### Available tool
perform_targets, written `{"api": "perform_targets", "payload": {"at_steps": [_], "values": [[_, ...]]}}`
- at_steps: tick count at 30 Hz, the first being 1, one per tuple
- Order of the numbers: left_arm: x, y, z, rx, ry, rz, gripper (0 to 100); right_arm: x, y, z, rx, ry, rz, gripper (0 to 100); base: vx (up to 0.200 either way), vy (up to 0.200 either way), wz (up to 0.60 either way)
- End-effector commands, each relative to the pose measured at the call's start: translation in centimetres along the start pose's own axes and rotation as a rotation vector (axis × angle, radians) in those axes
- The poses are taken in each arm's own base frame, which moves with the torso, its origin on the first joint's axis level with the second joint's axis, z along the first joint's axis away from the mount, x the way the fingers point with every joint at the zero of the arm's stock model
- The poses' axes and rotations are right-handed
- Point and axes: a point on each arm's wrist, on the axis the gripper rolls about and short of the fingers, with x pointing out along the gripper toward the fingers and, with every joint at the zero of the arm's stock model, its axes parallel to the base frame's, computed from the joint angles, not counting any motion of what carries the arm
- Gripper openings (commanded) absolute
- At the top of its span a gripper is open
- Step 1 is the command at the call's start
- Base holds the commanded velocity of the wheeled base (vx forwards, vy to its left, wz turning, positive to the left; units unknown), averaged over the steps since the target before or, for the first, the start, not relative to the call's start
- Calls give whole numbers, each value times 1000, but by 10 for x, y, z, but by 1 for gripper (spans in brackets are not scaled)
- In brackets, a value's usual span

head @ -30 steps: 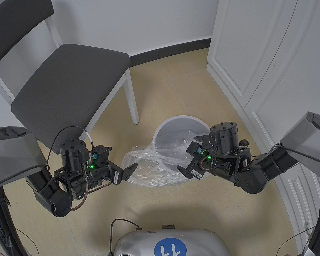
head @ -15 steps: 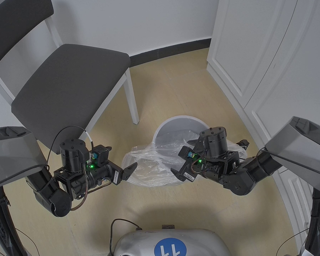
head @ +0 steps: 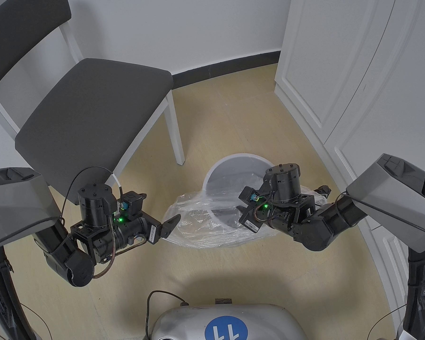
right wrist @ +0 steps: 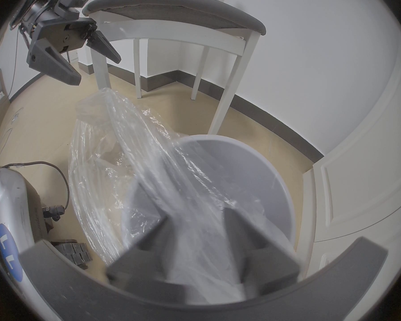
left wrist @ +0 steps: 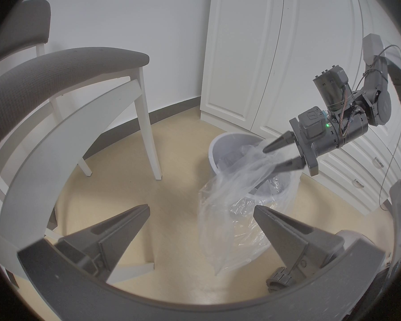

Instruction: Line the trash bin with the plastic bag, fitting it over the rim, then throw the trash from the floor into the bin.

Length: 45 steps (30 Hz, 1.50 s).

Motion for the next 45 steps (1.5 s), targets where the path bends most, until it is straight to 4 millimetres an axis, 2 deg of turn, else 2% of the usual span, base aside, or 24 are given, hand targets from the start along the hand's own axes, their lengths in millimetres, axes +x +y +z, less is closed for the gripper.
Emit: {"api": "perform_targets", "payload": {"at_steps": [1, 3, 9, 12, 17, 26, 30, 36, 41, 45], "values": [[0, 1, 0, 0, -2, 2, 100, 2, -1, -1, 2, 1, -2, 0, 0, 0, 0], [0, 1, 0, -1, -3, 4, 100, 0, -4, 2, 4, -11, -12, 0, 0, 0, 0], [1, 1, 1, -2, -4, 4, 100, -2, -31, 21, 24, -67, -80, 0, 0, 0, 0], [0, 3, 3, -2, -12, 12, 100, 2, -46, 30, 56, -103, -122, 0, 0, 0, 0], [0, 5, 7, -2, -30, 17, 100, 14, -53, 41, 169, -149, -163, 0, 0, 0, 0], [-1, 7, 13, 4, -84, 34, 100, 40, -53, 41, 396, -179, -230, 0, 0, 0, 0], [-2, 7, 15, 6, -87, 43, 100, 47, -57, 37, 543, -228, -314, 0, 0, 0, 0], [-4, 7, 21, 7, -104, 87, 100, 52, -57, 30, 723, -275, -353, 0, 0, 0, 0], [-7, 5, 27, 9, -124, 90, 100, 56, -65, 26, 755, -284, -367, 0, 0, 0, 0], [-10, 2, 27, 12, -123, 80, 100, 73, -77, 25, 762, -339, -403, 0, 0, 0, 0]]}}
